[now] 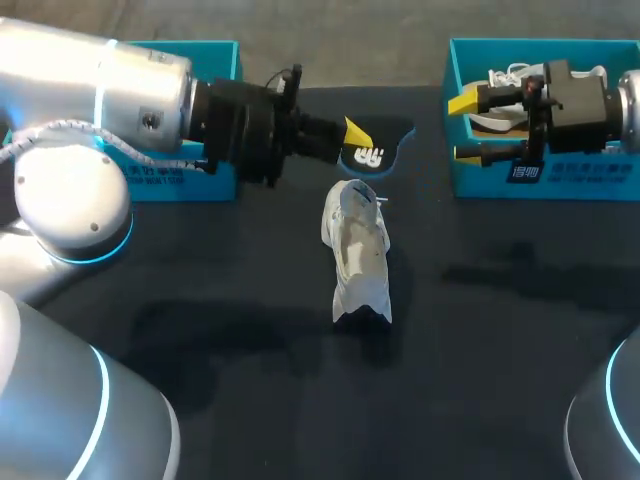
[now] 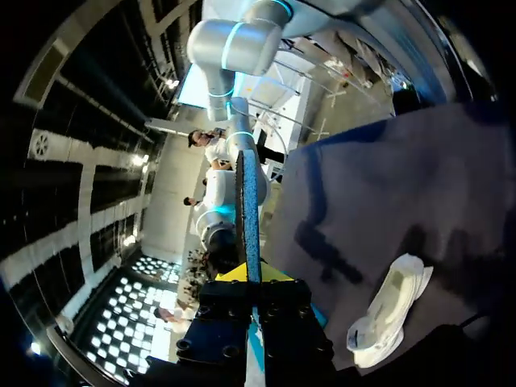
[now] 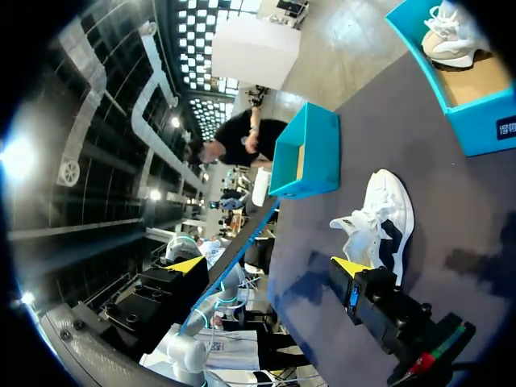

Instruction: Take the shoe out of the shoebox, open the shoe tongue, remove and reinsert the insole, then place the shoe into the shoebox

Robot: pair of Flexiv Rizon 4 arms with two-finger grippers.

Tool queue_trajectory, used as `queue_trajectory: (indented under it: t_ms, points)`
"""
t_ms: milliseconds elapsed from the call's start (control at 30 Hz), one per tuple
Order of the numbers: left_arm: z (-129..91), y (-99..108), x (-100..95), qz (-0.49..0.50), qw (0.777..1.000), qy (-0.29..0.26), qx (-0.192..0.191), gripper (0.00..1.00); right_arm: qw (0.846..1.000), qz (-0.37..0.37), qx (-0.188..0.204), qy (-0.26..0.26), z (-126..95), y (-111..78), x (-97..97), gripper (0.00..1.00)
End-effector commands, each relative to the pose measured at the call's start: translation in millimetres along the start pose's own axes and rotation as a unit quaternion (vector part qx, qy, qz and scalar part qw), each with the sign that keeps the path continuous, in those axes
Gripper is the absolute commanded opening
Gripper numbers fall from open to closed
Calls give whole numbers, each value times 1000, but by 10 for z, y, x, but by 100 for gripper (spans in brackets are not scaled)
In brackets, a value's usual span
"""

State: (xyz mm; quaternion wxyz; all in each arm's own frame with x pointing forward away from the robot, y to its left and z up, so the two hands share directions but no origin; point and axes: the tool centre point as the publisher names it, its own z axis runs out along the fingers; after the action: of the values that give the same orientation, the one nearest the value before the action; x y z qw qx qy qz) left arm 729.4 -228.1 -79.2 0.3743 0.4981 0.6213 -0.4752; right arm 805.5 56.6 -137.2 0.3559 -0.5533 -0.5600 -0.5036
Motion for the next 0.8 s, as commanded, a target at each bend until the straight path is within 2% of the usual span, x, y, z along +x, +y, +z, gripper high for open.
queue_trajectory:
  t_ms: [33, 267, 400, 567, 800]
  points:
    - [40, 44, 74, 227, 973, -36, -4, 0, 1000, 0, -1, -1, 16, -3, 2, 100]
    - [89, 124, 88, 270, 961, -50, -21, 0, 1000, 7, 13, 7, 40, 6, 91, 100]
    - [108, 150, 118, 243, 968, -53, -37, 0, 1000, 10, 21, 5, 76, 11, 148, 100]
    - [161, 161, 178, 234, 970, -51, -47, 0, 1000, 14, 13, 4, 91, 8, 211, 100]
    - [270, 160, 256, 227, 971, -51, -51, 0, 1000, 13, 15, 17, 174, -14, 308, 100]
